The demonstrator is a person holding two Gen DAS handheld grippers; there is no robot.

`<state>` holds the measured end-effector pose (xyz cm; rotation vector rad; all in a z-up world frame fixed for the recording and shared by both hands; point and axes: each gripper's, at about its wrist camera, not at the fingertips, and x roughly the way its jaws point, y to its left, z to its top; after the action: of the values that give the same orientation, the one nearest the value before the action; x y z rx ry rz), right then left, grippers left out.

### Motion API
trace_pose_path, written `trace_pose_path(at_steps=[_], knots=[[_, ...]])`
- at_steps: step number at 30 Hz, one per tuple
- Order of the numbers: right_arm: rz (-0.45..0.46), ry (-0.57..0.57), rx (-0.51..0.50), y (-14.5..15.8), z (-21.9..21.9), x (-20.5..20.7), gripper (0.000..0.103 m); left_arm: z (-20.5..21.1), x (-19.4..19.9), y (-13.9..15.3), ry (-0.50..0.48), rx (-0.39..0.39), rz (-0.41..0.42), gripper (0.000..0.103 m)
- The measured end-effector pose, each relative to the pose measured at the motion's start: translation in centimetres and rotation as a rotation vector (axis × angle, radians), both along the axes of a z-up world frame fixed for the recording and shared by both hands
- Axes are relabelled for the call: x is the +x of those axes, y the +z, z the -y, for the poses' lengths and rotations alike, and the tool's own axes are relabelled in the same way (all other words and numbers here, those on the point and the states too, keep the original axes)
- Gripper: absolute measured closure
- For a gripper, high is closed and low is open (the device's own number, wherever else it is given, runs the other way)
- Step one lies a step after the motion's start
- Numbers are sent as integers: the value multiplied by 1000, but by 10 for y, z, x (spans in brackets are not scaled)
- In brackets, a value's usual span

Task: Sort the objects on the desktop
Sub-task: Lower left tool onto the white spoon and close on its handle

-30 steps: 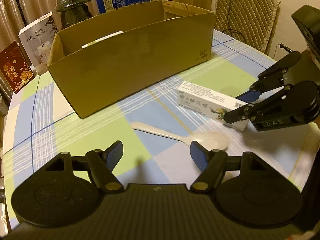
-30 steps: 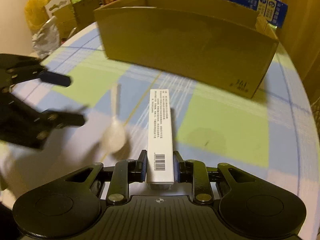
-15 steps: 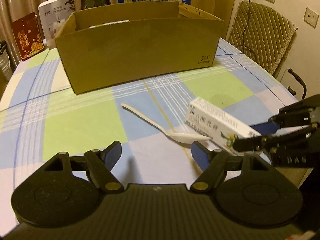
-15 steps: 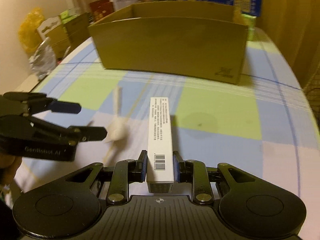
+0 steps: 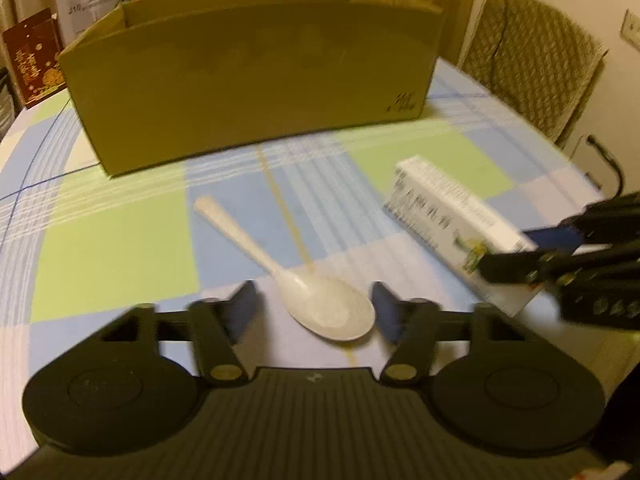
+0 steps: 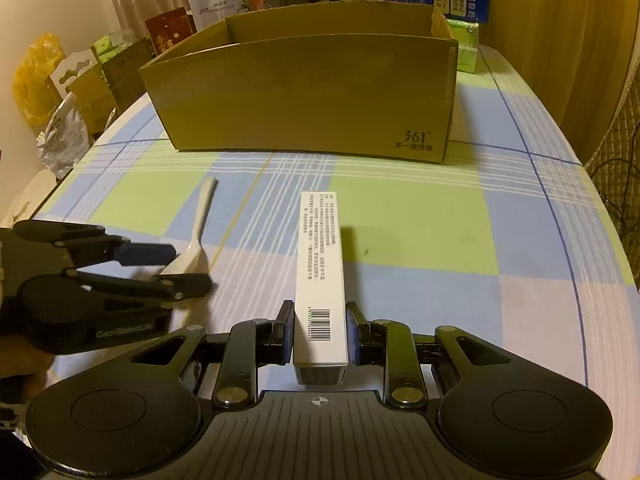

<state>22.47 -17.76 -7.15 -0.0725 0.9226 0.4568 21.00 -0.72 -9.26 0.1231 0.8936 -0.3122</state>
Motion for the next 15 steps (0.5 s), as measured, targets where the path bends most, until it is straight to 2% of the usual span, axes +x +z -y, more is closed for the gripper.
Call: trace_pose_path(at_steps=[2, 4, 6, 9, 13, 15], knots=[[3, 8, 5, 2, -3, -1, 80, -3, -5, 0, -15, 30, 10, 64], [9, 18, 9, 3, -7, -3, 80, -10, -8, 3, -21, 41, 2, 80], [11, 28, 12, 4, -11, -5, 80, -16, -13, 5, -20, 65, -1, 85], [13, 36, 7, 4, -14, -7, 80, -26, -22, 9, -21, 98, 15, 85], [12, 38, 6, 4, -16, -6, 80, -38, -29, 12, 25, 97, 22, 85], [11, 40, 4, 3, -17, -6, 80, -40, -30, 12, 41, 123, 31, 85]])
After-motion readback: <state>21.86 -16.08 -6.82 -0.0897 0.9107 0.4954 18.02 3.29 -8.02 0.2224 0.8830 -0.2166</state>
